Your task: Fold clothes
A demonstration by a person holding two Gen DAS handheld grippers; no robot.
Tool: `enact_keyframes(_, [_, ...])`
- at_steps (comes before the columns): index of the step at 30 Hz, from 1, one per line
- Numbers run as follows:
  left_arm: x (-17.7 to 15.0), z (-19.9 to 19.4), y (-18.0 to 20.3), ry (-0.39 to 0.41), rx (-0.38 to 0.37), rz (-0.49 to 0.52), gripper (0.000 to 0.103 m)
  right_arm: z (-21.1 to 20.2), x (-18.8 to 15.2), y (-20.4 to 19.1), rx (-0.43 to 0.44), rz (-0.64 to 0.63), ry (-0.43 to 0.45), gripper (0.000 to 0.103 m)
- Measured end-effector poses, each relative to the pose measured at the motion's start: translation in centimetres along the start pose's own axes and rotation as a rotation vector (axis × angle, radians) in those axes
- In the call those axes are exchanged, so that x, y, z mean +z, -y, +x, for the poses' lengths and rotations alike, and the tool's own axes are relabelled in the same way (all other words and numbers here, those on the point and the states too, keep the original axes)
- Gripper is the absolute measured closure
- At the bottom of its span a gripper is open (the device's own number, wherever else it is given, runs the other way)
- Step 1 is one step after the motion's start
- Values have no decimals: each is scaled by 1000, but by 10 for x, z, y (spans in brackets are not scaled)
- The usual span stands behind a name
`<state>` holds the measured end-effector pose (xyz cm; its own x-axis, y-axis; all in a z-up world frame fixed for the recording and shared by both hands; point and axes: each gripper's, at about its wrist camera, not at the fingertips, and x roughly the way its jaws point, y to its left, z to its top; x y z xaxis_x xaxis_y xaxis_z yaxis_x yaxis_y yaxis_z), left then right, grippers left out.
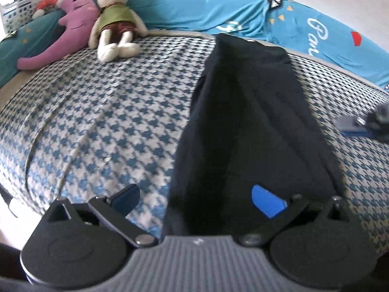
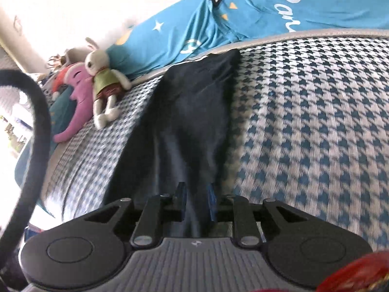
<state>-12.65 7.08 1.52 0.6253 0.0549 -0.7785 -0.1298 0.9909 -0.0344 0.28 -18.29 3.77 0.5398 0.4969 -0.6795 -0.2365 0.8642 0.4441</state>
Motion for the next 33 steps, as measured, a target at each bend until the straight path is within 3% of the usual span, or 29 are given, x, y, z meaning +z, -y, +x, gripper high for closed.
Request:
enact_keyframes(8, [-1,4,10,13,-19,37,0,42,27,19,-43,79,-21,83])
enact_keyframes(18, [-8,15,6,-29,-17,45,0,70,41,26,-13,128,-35,78])
enact_keyframes(20, [-10,16,5,-36,-21,43,0,72,42,25,-28,126,-28,85])
enact_keyframes(21, [-11,16,4,-39,-23,42,0,73,42,25,-39,122,-24,98])
enact_keyframes(26, [-15,16,2,-51,-19,52,0,68,46,31,-60,157,16,99])
enact_keyframes(33, [-20,13,-1,-81,-24,58,0,69,47,26,-114,97,18,99])
